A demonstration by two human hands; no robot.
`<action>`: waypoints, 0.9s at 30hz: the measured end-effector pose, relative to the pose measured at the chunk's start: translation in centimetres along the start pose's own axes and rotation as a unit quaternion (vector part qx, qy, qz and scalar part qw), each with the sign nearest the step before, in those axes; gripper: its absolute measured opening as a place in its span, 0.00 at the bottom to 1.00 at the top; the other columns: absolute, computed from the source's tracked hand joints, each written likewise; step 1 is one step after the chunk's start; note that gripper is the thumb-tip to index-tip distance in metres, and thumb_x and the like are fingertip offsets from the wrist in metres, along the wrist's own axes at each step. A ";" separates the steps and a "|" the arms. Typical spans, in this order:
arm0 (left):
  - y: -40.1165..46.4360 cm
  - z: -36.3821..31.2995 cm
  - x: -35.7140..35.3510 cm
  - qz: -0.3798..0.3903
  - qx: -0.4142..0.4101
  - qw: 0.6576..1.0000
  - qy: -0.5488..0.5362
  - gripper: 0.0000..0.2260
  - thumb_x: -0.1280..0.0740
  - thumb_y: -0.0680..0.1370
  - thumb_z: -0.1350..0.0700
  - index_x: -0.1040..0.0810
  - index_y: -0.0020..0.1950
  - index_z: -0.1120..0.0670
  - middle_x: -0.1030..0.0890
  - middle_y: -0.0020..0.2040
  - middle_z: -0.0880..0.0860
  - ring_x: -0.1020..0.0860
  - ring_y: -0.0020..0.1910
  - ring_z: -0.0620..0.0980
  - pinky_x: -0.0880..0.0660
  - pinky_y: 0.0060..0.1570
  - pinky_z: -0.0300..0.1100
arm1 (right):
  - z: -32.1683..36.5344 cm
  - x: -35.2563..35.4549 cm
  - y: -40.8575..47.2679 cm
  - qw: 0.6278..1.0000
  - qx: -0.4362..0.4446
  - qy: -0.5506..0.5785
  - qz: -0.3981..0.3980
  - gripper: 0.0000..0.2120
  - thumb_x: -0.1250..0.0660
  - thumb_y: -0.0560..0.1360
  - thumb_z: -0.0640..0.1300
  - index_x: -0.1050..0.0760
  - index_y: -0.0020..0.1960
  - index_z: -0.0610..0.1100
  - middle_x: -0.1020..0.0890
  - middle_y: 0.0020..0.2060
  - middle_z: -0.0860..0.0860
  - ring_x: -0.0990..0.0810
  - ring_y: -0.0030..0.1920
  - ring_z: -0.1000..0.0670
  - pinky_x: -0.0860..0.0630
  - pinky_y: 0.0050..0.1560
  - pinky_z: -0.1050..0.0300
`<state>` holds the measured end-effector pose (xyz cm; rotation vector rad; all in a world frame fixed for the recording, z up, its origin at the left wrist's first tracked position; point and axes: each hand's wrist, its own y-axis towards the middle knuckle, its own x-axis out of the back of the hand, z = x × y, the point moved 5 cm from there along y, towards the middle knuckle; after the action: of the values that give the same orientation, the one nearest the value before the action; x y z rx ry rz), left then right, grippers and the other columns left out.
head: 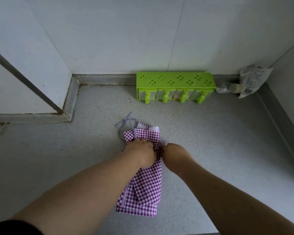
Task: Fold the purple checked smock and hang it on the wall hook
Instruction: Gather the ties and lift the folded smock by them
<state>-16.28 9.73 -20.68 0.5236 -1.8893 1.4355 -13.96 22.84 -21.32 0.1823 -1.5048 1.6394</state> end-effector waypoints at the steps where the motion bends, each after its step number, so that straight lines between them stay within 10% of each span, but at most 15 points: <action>1: 0.1 -0.1 0.0 0.001 0.001 1.000 0.003 0.26 0.48 0.86 0.39 0.29 0.75 0.55 0.28 0.74 0.59 0.30 0.72 0.60 0.31 0.71 0.58 | -0.2 -0.2 -0.2 1.000 0.005 -0.001 -0.003 0.20 0.44 0.86 0.49 0.28 0.75 0.43 0.22 0.68 0.44 0.22 0.67 0.44 0.27 0.70 0.51; 6: 0.8 -0.4 -0.3 0.002 -0.002 0.999 0.040 0.27 0.49 0.86 0.38 0.29 0.76 0.55 0.28 0.75 0.60 0.30 0.72 0.60 0.31 0.72 0.58 | -2.2 -0.6 -1.4 0.991 0.103 -0.087 -0.014 0.22 0.43 0.84 0.57 0.27 0.74 0.49 0.22 0.69 0.45 0.23 0.68 0.43 0.29 0.71 0.49; 10: 0.7 -0.7 -0.2 0.018 -0.012 0.998 0.059 0.28 0.49 0.86 0.38 0.30 0.77 0.56 0.30 0.76 0.60 0.31 0.74 0.61 0.33 0.74 0.58 | -4.0 0.3 -2.3 0.983 0.111 -0.087 -0.119 0.13 0.43 0.84 0.58 0.24 0.65 0.64 0.17 0.54 0.53 0.18 0.52 0.48 0.21 0.53 0.54; 16: -0.3 -0.2 0.0 0.037 -0.068 0.997 0.010 0.26 0.59 0.82 0.43 0.27 0.64 0.53 0.25 0.69 0.55 0.29 0.67 0.55 0.33 0.73 0.55 | -4.3 2.8 -1.3 0.986 0.087 0.060 -0.126 0.14 0.36 0.80 0.62 0.29 0.38 0.59 0.24 0.39 0.58 0.23 0.40 0.55 0.30 0.36 0.59; 21: -0.5 0.4 1.1 -0.043 -0.097 0.988 -0.116 0.11 0.41 0.86 0.46 0.24 0.48 0.46 0.22 0.45 0.44 0.22 0.44 0.45 0.22 0.50 0.48 | -3.3 2.6 -0.6 0.967 0.084 0.220 -0.098 0.12 0.30 0.78 0.59 0.23 0.46 0.51 0.20 0.41 0.52 0.23 0.38 0.53 0.29 0.35 0.58; 27: -0.2 -0.5 1.8 -0.068 -0.191 0.973 -0.110 0.07 0.31 0.82 0.46 0.14 0.56 0.43 0.23 0.48 0.37 0.22 0.52 0.41 0.24 0.60 0.45 | -2.7 1.6 0.2 0.946 0.072 0.297 -0.106 0.11 0.25 0.75 0.56 0.19 0.47 0.49 0.15 0.40 0.49 0.15 0.43 0.46 0.16 0.49 0.43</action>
<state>-17.22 10.31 -19.10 0.6269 -2.1906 0.9242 -13.88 26.00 -21.12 -0.0687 -0.8756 1.4552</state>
